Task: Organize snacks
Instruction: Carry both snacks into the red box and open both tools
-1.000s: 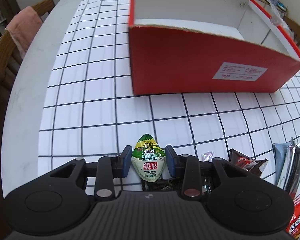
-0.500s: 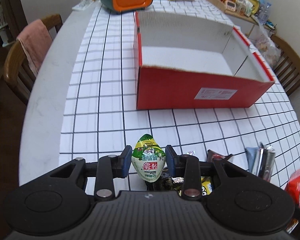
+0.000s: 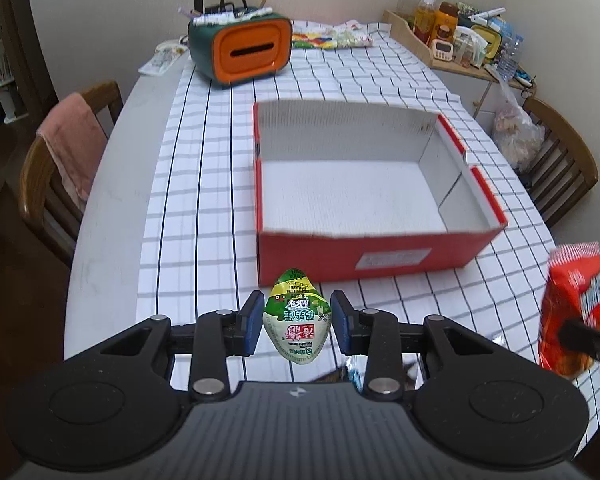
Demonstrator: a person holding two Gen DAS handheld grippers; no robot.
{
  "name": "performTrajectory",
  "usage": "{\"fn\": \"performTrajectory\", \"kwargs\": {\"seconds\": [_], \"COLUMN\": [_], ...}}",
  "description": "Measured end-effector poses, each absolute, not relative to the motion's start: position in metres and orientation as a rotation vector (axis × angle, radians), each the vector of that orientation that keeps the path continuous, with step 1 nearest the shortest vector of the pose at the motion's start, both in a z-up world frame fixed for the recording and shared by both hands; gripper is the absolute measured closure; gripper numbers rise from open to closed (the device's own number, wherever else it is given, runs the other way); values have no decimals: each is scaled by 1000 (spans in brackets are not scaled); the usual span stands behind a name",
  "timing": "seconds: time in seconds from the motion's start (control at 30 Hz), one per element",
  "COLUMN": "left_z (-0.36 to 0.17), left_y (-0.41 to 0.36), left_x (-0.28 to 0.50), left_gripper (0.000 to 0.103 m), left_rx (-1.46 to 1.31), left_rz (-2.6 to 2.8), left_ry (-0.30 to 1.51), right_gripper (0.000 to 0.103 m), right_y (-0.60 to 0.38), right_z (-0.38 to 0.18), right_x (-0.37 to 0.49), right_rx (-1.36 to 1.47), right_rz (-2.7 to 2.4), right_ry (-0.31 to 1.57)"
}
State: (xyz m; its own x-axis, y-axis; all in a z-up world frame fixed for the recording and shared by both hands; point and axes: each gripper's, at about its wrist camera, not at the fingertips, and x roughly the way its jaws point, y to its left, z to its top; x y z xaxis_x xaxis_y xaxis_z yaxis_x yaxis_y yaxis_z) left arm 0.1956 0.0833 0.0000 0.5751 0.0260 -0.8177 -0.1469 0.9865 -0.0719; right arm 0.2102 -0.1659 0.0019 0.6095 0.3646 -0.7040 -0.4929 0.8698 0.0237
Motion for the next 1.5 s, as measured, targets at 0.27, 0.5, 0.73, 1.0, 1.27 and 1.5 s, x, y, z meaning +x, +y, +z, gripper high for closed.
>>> {"fn": "performTrajectory", "kwargs": {"seconds": [0.27,0.5,0.73,1.0,1.27,1.5], "left_z": [12,8,-13,-46,-81,-91], "left_y": [74,67,65,66,63,57], "left_x": [240,288,328,363,376,378], "left_gripper": [68,68,68,68,68,68], "left_rx": [-109,-90,-77,-57,-36,4], "left_rz": [124,153,195,225,228,222], "left_ry": [939,960,1013,1100,1189,1208], "right_gripper": [33,33,33,33,33,33], "right_y": [-143,-125,-105,-76,-58,-55], "right_z": [7,-2,-27,-68,-95,-109], "right_x": [269,329,375,408,419,424], "right_rx": [-232,-265,-343,-461,-555,-565], "right_rz": [540,562,580,647,702,739], "right_ry": [763,791,823,890,912,959]}}
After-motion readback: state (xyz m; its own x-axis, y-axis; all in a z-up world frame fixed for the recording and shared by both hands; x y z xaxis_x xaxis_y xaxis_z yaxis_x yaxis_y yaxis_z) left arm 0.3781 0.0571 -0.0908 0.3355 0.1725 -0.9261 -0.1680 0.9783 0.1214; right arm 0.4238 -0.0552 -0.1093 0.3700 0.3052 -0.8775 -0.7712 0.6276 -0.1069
